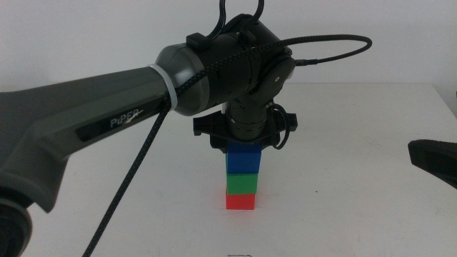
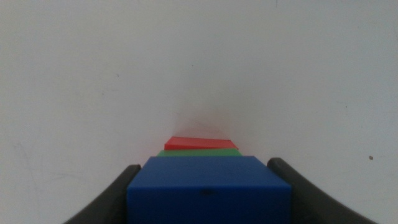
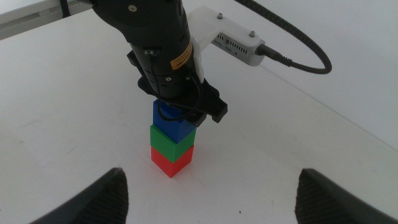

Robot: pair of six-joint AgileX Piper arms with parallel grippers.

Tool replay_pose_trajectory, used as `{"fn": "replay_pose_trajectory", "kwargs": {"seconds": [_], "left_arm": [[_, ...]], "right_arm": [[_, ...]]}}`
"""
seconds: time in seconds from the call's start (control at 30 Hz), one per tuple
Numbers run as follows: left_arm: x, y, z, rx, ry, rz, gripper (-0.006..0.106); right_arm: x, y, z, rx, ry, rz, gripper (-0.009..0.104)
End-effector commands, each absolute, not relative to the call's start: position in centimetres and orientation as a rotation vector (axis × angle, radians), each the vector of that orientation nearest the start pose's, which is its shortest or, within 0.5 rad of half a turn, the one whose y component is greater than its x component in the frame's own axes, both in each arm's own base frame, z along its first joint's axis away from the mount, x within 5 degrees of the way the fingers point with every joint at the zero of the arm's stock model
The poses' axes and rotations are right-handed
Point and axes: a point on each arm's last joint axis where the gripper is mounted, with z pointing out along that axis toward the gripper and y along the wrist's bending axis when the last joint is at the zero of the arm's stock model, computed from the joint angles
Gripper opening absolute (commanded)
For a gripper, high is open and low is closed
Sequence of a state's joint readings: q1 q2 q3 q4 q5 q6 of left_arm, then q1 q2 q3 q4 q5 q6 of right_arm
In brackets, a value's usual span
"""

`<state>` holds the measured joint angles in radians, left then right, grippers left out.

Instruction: Stack red cubes first, then green, then blue cubes in a specific spot.

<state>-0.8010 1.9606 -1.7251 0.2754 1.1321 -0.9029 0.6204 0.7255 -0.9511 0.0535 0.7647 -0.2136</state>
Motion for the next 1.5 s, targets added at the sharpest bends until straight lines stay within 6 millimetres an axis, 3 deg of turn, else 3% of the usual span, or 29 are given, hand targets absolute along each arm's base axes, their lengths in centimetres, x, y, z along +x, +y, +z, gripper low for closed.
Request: {"fn": "replay_pose_trajectory", "kwargs": {"seconds": [0.0,0.2,0.23,0.27,0.3,0.37,0.4,0.57,0.7,0.83,0.9,0.93,1.1,1.47], "left_arm": [[30.5,-28.3,30.2,-0.052,2.677,-0.149,-0.002],[30.4,-28.4,30.2,-0.056,2.686,-0.156,-0.002],[30.4,-28.3,30.2,-0.055,2.689,-0.143,0.009],[30.4,-28.3,30.2,-0.055,2.689,-0.143,0.013],[30.5,-28.2,30.2,-0.044,2.679,-0.128,0.039],[30.5,-28.2,30.2,-0.034,2.678,-0.125,0.052],[30.5,-28.2,30.2,-0.015,2.677,-0.122,0.065],[30.5,-28.2,30.3,0.007,2.675,-0.117,0.093],[30.3,-28.1,30.7,0.012,2.668,-0.127,0.094],[29.4,-27.1,33.3,0.052,2.628,-0.157,0.094],[28.7,-26.2,35.2,0.134,2.58,-0.163,0.094],[27.1,-24.4,38.9,0.256,2.474,-0.179,0.094],[24.9,-21.6,43.2,0.251,2.358,-0.219,0.094],[21.6,-15.9,47.6,0.24,2.238,-0.064,0.094]], "right_arm": [[10.4,7.6,41.2,-0.773,1.776,0.315,0.084],[10.4,7.6,41.2,-0.773,1.776,0.315,0.084],[10.4,7.6,41.2,-0.773,1.776,0.315,0.084],[10.4,7.6,41.2,-0.773,1.776,0.315,0.084],[10.4,7.6,41.2,-0.773,1.776,0.315,0.084],[10.4,7.6,41.2,-0.773,1.776,0.315,0.084],[10.4,7.6,41.2,-0.773,1.776,0.315,0.084],[10.4,7.6,41.2,-0.773,1.776,0.315,0.084],[10.4,7.6,41.2,-0.773,1.776,0.315,0.084],[10.4,7.6,41.2,-0.773,1.776,0.315,0.084],[10.4,7.6,41.2,-0.773,1.776,0.315,0.084],[10.4,7.6,41.2,-0.773,1.776,0.315,0.084],[10.4,7.6,41.2,-0.773,1.776,0.315,0.084],[10.4,7.6,41.2,-0.773,1.776,0.315,0.084]]}}
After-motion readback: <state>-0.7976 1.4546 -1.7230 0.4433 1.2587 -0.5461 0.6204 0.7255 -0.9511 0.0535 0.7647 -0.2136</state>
